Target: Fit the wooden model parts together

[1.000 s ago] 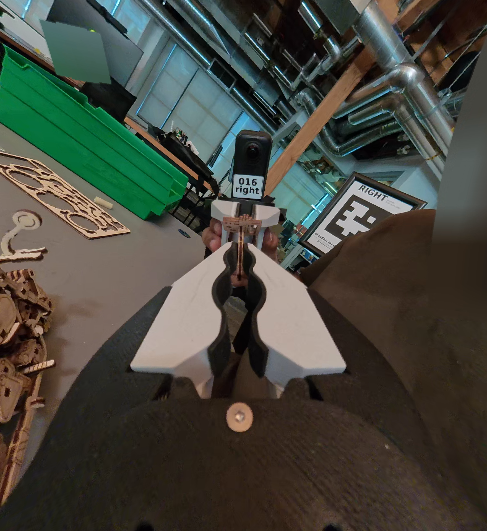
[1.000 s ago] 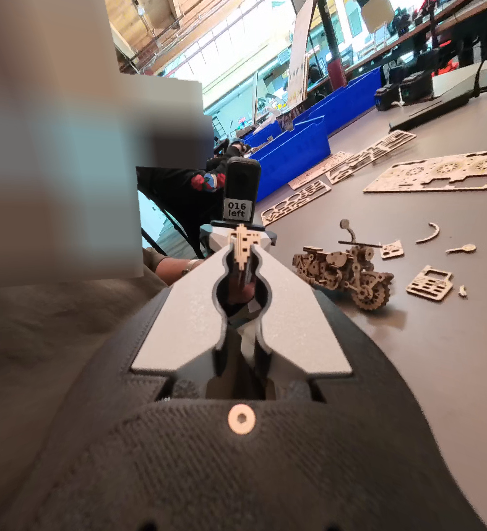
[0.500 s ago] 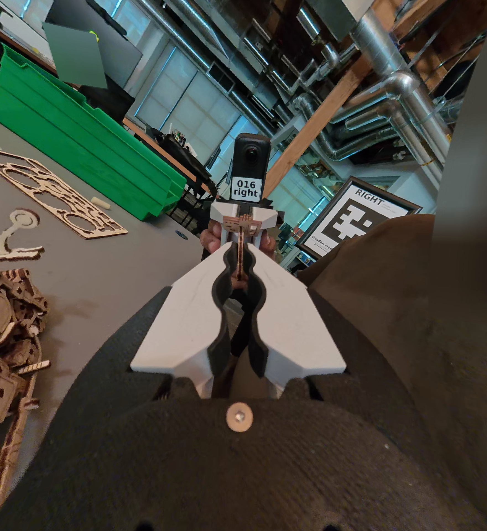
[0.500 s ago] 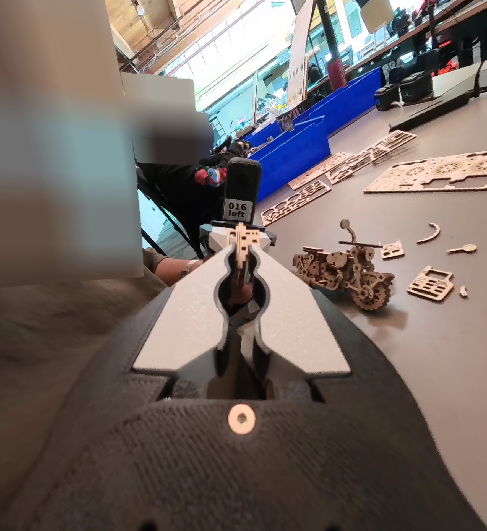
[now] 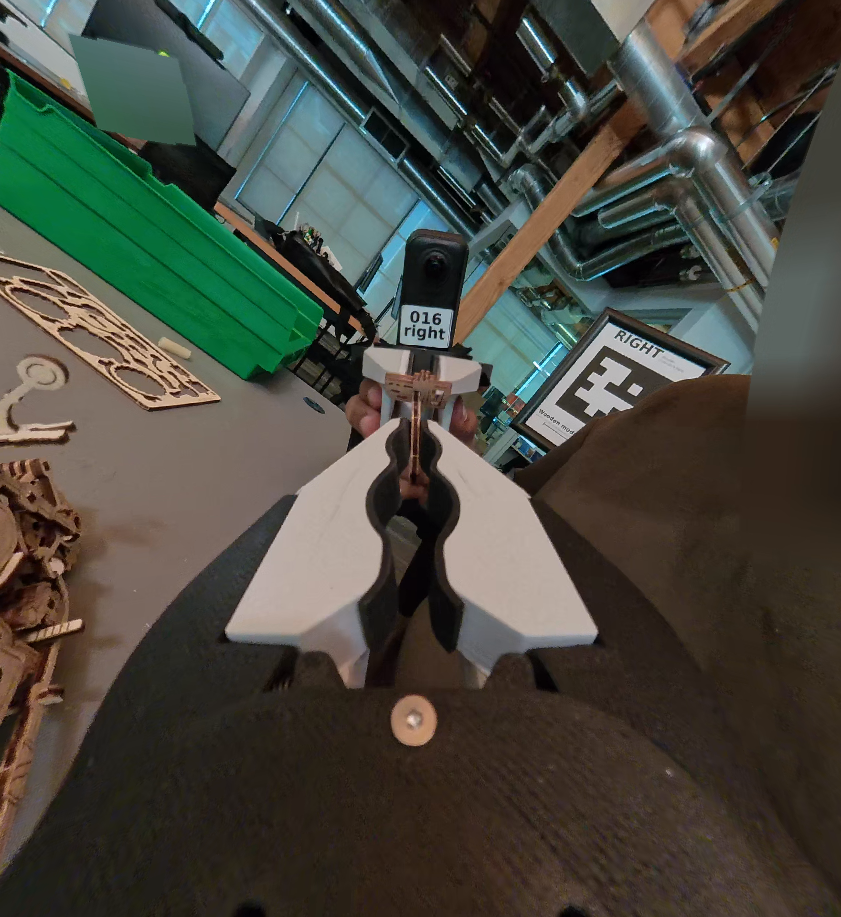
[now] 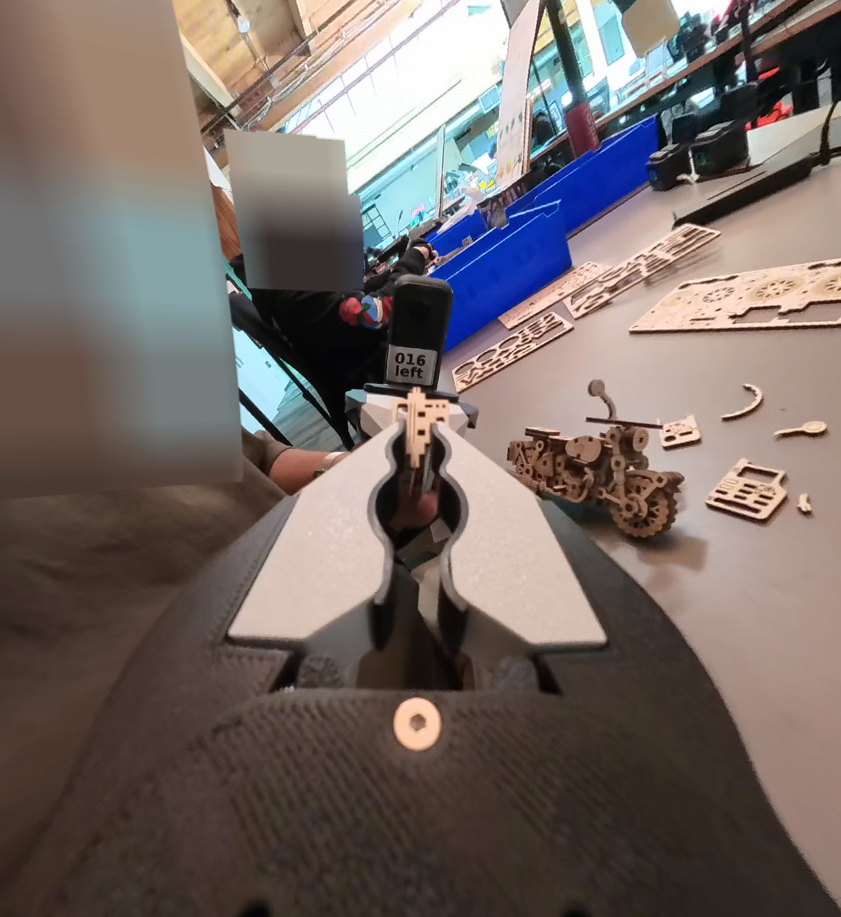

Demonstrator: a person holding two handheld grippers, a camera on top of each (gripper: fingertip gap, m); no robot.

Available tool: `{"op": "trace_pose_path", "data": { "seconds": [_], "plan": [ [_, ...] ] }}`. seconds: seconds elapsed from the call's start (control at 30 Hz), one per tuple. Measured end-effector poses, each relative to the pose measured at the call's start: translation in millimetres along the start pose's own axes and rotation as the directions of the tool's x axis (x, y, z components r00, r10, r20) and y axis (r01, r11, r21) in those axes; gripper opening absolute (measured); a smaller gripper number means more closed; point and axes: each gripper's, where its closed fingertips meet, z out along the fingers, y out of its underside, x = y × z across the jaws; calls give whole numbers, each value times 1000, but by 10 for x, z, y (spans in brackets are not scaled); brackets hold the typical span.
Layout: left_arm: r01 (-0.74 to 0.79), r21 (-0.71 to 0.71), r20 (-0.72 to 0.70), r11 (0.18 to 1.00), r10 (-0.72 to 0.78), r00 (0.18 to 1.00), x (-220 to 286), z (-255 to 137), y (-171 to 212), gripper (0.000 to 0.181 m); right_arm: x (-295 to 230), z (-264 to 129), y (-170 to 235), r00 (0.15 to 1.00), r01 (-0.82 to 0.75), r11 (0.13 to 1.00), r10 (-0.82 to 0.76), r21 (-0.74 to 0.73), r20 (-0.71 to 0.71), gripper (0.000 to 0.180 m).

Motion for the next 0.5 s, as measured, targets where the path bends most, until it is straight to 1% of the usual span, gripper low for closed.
{"op": "trace_pose_path", "data": {
  "seconds": [0.1, 0.17, 0.2, 0.27, 0.33, 0.37, 0.43, 0.5],
  "plan": [
    [-14, -10, 6, 1000, 14, 1000, 3, 6, 16, 1, -24, -63, -147, 1000, 21, 997, -20, 75, -10, 5],
    [0, 3, -12, 1000, 0, 1000, 28, 9, -1, 1, 6, -11, -28, 999, 22, 1000, -22, 13, -24, 7],
    [3, -5, -1, 1000, -3, 1000, 3, 5, 15, 1, 22, 8, 4, 1000, 11, 1000, -11, 6, -25, 6],
    [13, 7, -6, 1000, -13, 1000, 5, 1, -10, 1, 0, -2, -19, 1000, -1, 1000, 1, 10, -2, 7],
    [-4, -1, 3, 1000, 4, 1000, 2, 0, 1, 1, -17, -54, -132, 1000, 24, 997, -23, 67, -13, 5],
    [-8, -2, 0, 1000, 8, 1000, 12, 3, 5, 1, -24, -57, -139, 1000, 28, 997, -27, 71, -14, 5],
    [2, 0, -6, 1000, -2, 1000, 20, 8, 4, 1, 8, 8, -5, 1000, 20, 1000, -20, 7, -20, 9],
    [11, -1, -5, 1000, -11, 1000, 6, 8, 8, 1, 6, 8, 1, 1000, 0, 1000, 0, 3, -5, 7]
  ]
}}
